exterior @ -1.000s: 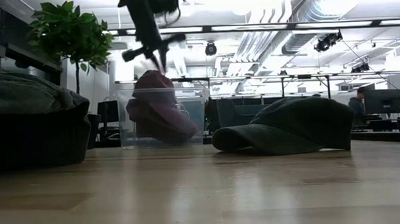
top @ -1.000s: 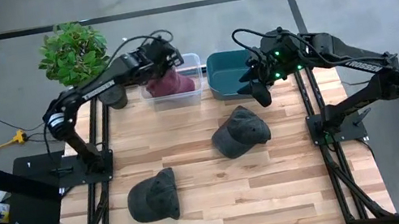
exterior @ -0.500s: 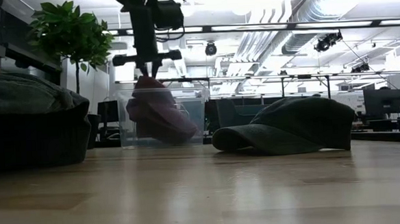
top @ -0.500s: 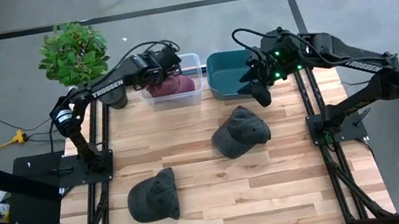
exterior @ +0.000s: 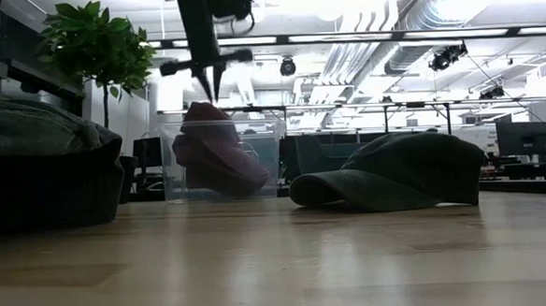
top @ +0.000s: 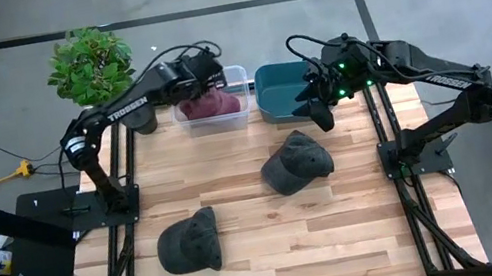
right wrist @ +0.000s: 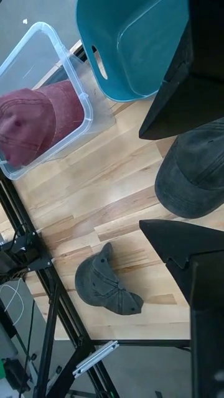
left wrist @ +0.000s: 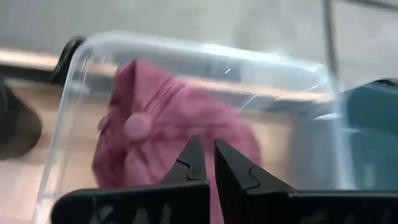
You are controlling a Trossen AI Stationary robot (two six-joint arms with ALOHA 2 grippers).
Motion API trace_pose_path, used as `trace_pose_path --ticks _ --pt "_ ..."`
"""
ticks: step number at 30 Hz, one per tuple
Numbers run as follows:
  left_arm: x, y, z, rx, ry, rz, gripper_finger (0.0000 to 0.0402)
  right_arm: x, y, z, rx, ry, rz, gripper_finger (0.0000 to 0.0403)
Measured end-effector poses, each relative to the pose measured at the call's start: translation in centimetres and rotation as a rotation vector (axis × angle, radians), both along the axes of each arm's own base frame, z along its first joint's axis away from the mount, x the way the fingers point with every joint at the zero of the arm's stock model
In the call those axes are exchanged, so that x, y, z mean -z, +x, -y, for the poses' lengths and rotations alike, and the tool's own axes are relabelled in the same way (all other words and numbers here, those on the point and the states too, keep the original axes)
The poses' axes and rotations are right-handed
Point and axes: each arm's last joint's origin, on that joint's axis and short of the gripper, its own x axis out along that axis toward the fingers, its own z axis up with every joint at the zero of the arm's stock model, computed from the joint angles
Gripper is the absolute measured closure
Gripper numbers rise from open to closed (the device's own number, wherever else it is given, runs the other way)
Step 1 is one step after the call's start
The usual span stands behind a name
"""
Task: Pick & Place hat
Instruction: Put the red cap into the transparent bin, then put the bottom black cap into the blue bin
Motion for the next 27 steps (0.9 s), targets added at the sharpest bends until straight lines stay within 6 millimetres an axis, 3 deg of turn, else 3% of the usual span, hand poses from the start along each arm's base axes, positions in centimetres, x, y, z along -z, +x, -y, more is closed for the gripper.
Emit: trace_pose_path --ticks 9,18,27 --pt "-5.9 -0.2 2.1 0.173 0.061 0.007 0.0401 0.0 0.0 0.0 -0.025 0.000 0.002 0.0187" --pt "-10.2 -3.2 7.8 0.202 0.062 -0.109 0.0402 0.3 -0.3 -0.2 -0.072 -0.002 -0.040 0.0187" --pt "-11.7 -5.1 12.9 0.241 0.047 0.032 0.0402 0.5 -0.7 -0.5 -0.142 -0.006 -0.067 0.0187"
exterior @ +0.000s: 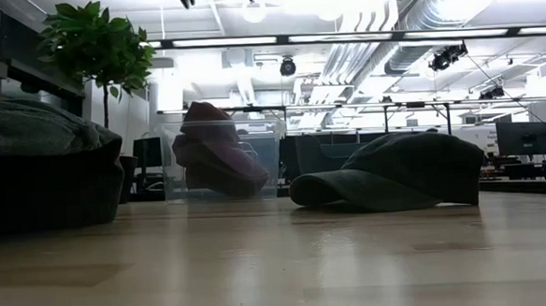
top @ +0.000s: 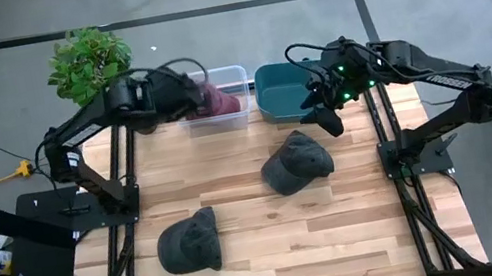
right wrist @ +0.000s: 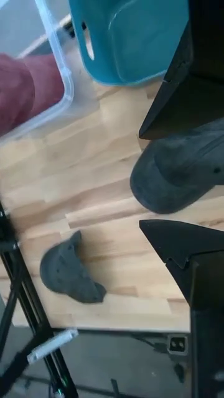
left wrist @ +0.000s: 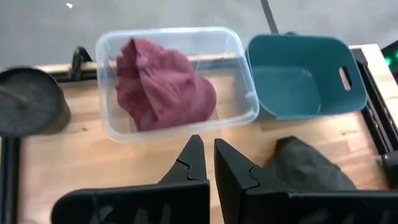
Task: Pick & Place hat
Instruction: Put the bottom black cap into the blue bin
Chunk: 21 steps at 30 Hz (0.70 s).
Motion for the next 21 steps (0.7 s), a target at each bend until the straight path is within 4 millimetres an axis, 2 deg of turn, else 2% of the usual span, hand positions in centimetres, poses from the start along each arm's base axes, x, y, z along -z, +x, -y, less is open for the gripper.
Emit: trace_pose_path --ticks 5,11,14,17,21 --pt "1.8 -0.6 1.8 -0.020 -0.033 -0.010 0.0402 -0.7 -1.4 -0.4 -0.028 -0.019 0.017 0.0187" --pt "5.9 -2.3 4.4 -0.077 -0.141 -0.050 0.0402 -1.9 -4.4 -1.2 -0.017 -0.050 0.062 0.0187" --pt "7.7 -2.3 6.1 -0.089 -0.202 -0.014 0.0402 -2.3 -5.7 -1.5 -0.005 -0.060 0.077 0.0187" --pt "9.2 -3.4 7.8 -0.113 -0.249 -0.033 0.0402 -1.9 -7.0 -1.8 0.012 -0.076 0.078 0.0187" --pt "10.9 -3.9 10.0 -0.169 -0.304 -0.046 0.0402 -0.3 -8.2 -2.1 0.034 -0.061 0.075 0.0187"
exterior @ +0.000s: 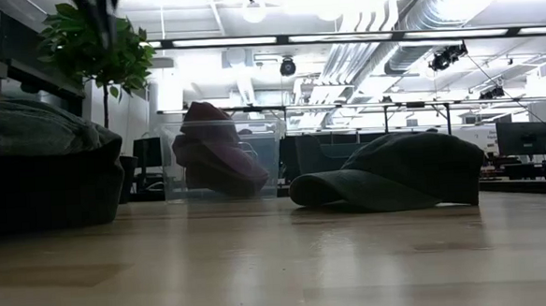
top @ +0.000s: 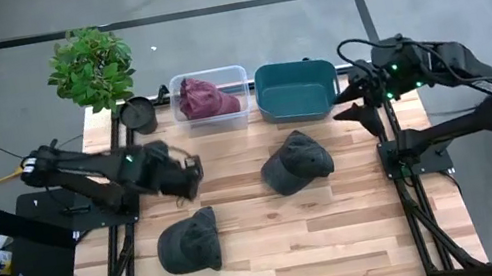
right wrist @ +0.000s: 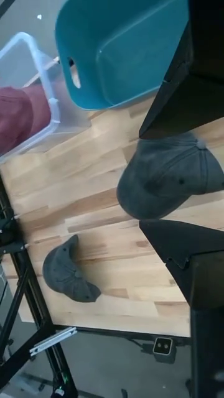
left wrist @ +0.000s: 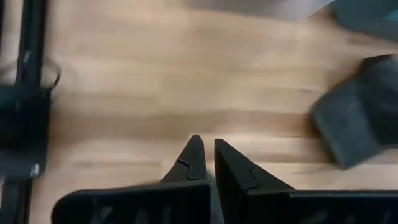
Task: Pick & Place hat
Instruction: Put the bottom black cap into the blue bin
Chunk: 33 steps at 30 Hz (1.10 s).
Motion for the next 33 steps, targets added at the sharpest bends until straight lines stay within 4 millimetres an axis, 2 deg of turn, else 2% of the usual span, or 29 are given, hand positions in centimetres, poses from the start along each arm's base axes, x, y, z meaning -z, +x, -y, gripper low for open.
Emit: trace_pose_path --ticks 9,16,24,33 --pt "3.2 -2.5 4.7 -0.132 -0.116 -0.041 0.0402 4.6 -1.0 -0.4 0.009 0.074 0.063 0.0187" --pt "4.9 -5.1 8.3 -0.236 -0.179 -0.042 0.0402 6.9 -1.1 -0.6 -0.006 0.124 0.083 0.0187" --pt "6.8 -7.9 11.5 -0.266 -0.254 -0.017 0.0402 7.4 -0.7 -0.5 -0.040 0.124 0.097 0.0187" --pt "12.0 -8.4 12.6 -0.264 -0.358 -0.021 0.0402 7.1 -0.5 -0.5 -0.051 0.120 0.131 0.0187"
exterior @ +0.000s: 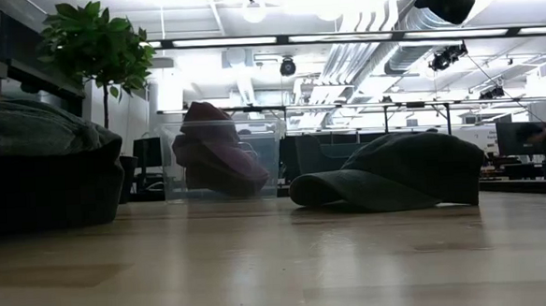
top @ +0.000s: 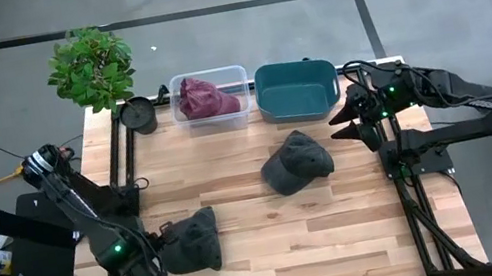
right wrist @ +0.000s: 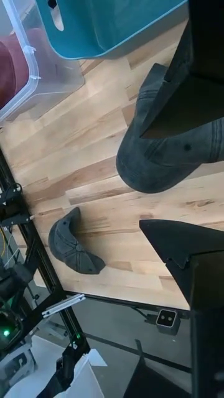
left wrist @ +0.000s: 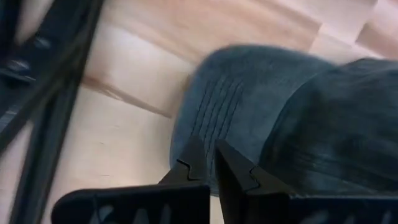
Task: Pick & Place hat
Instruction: Put the bottom black cap into the blue bin
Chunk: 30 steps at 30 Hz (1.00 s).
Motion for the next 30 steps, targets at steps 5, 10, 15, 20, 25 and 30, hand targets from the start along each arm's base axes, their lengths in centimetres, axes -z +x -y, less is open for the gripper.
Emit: trace_pose_path --ticks 5,10,15,20,25,30 --pt "1.0 0.1 -0.1 0.000 -0.031 0.089 0.0401 0.0 0.0 0.0 -0.001 0.010 0.000 0.0187" --pt "0.5 -1.1 -0.8 0.044 -0.019 0.147 0.0402 0.0 0.0 0.0 0.004 0.019 -0.001 0.0187" --pt "-0.3 -2.7 -1.7 0.073 -0.047 0.118 0.0395 0.0 0.0 0.0 0.023 0.053 -0.004 0.0187" --pt "-1.2 -3.7 -2.2 0.109 -0.081 0.132 0.0345 0.0 0.0 0.0 0.018 0.059 -0.003 0.0187" --pt "-1.2 -4.2 -2.0 0.139 -0.082 0.123 0.0252 0.0 0.0 0.0 0.041 0.097 -0.006 0.0187" --pt "0.0 -4.2 -1.8 0.138 -0.033 0.109 0.0157 0.0 0.0 0.0 0.063 0.116 -0.008 0.0187"
